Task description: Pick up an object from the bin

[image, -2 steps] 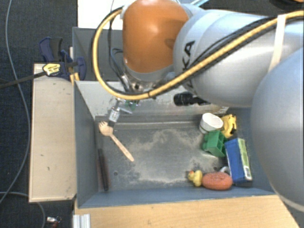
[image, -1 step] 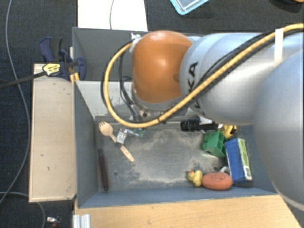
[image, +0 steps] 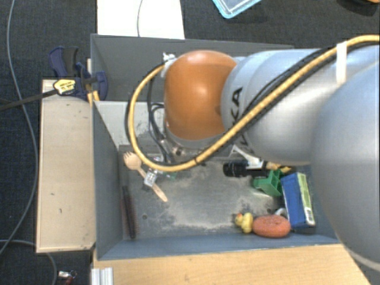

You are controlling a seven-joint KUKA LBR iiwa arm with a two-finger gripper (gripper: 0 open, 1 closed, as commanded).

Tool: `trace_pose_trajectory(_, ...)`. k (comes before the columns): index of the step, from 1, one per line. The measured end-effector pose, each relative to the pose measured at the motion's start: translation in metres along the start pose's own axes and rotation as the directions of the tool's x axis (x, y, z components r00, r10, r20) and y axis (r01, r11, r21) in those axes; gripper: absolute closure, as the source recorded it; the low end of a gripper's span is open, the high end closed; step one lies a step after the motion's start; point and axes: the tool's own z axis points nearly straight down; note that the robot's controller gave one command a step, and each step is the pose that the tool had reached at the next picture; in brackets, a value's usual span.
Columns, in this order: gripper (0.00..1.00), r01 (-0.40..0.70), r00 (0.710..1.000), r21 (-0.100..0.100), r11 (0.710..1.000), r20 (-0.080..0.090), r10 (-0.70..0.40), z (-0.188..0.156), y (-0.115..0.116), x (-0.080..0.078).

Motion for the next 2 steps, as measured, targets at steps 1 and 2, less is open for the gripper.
trace_pose_trajectory(1,0.00,0.300,0.954,0.000,0.954,0.000,-0.300,-0.018,0.010,-0.021)
trace_pose_trajectory(2,0.00,0.223,0.975,-0.001,0.975,0.000,-0.223,-0.043,0.029,-0.039)
